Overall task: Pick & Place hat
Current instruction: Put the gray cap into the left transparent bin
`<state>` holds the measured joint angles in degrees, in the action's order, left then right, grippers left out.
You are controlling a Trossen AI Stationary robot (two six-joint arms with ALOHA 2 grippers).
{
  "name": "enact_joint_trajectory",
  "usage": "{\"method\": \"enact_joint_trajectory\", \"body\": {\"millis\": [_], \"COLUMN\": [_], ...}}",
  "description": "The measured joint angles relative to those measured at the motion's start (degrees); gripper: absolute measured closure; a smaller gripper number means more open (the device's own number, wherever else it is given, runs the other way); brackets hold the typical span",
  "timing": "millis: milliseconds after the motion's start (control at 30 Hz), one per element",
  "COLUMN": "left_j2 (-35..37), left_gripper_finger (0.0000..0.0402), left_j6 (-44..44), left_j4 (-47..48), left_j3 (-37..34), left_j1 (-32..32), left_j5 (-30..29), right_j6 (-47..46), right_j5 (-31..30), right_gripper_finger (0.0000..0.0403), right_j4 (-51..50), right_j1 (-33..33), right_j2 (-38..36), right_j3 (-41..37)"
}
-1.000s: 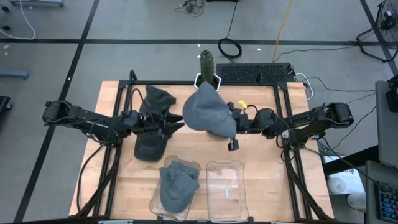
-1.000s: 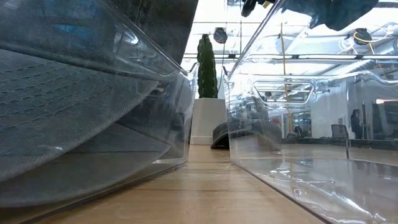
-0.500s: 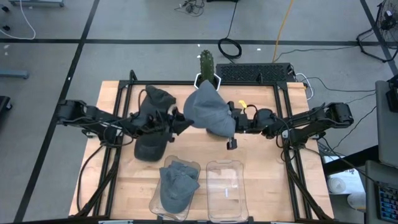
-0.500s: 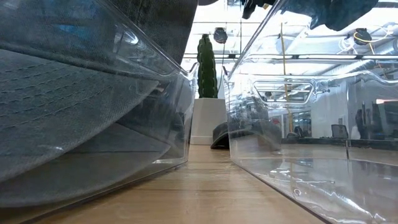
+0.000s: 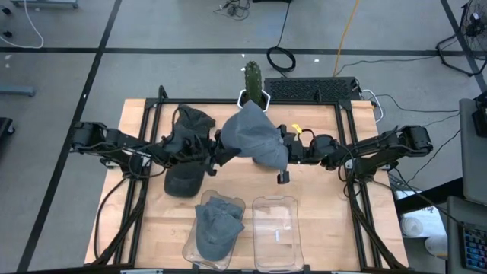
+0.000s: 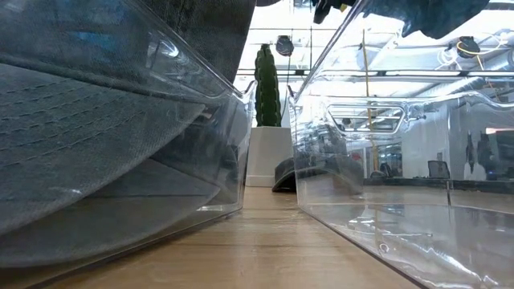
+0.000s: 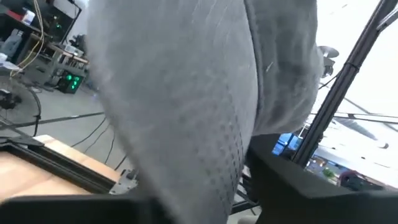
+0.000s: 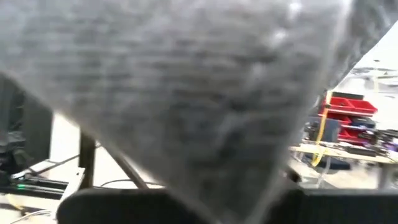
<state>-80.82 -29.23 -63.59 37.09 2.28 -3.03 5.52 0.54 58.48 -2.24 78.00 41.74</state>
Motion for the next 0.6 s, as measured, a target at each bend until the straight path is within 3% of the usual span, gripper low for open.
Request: {"method": "enact_joint_trajectory", "body": {"millis": [133, 300, 400, 600], "left_j2": [0.2, 5.8, 12.9, 24.2], "left_gripper_finger": [0.0377, 0.0392, 0.0392, 0.0392], "left_j6": [1.1, 3.2, 7.0, 18.5], "left_j4": [-0.7, 5.1, 12.0, 20.1], "left_j3": [0.0, -0.1, -0.1, -0.1], "left_j1": [0.8, 2.4, 4.7, 15.1], "left_j5": [2.4, 1.2, -6.0, -28.9], "right_j6": [0.8, 1.9, -1.8, -4.7], "right_j5": [-4.0, -7.6, -9.5, -8.6], "right_gripper_finger": [0.0379, 0.0347, 0.0331, 0.0308], "right_j4": [-1.8, -6.0, -12.5, -25.0], "right_j1": [0.0, -0.1, 0.0, 0.0], "right_j2": [0.0, -0.1, -1.3, -5.3], "right_j3": [0.0, 0.1, -0.1, 0.0]}}
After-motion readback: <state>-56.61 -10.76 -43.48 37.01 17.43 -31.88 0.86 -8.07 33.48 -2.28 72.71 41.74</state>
